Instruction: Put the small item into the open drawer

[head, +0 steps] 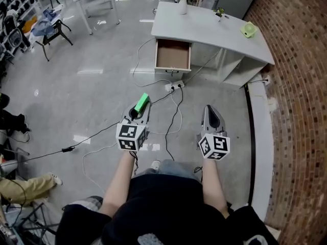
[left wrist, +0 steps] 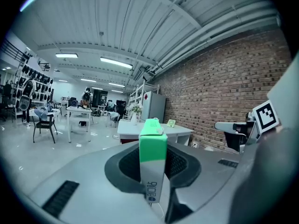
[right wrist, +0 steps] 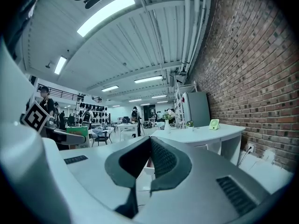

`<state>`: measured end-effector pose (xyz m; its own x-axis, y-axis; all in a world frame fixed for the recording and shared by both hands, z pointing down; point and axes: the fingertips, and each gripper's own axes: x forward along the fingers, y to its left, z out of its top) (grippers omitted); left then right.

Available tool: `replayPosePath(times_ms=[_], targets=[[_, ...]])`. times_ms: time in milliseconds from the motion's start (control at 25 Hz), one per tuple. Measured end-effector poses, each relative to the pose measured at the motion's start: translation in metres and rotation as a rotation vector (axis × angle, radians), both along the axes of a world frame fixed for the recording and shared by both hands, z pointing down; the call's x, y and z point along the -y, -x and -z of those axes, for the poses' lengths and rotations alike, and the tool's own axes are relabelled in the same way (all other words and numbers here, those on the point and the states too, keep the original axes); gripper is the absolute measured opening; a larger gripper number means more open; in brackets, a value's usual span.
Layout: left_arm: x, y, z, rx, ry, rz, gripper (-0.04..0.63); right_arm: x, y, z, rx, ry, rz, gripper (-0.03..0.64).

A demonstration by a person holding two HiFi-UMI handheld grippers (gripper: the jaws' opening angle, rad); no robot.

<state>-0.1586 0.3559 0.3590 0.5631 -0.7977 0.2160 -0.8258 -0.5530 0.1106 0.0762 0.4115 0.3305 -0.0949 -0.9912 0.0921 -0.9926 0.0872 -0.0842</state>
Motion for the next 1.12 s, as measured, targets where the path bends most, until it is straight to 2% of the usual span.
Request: replayPosePath(times_ms=[640, 920, 1120], targets=[[0.025, 0.009, -0.007, -0.010, 0.003, -0.022, 0.091, 0.024, 0.012, 0.006, -0.003, -0.023, -0.007, 0.002], [0.068, -0.004, -0.013, -0.005, -0.014, -0.018, 0.091, 0.060, 0.000, -0.001, -0.006, -0.044, -0.017, 0.002], [0.117, -0.020, -0.010, 0.003, -0.015, -0.010, 0.091, 0.115, -0.022, 0.007, -0.004, -0.059, -0.016, 0.002]])
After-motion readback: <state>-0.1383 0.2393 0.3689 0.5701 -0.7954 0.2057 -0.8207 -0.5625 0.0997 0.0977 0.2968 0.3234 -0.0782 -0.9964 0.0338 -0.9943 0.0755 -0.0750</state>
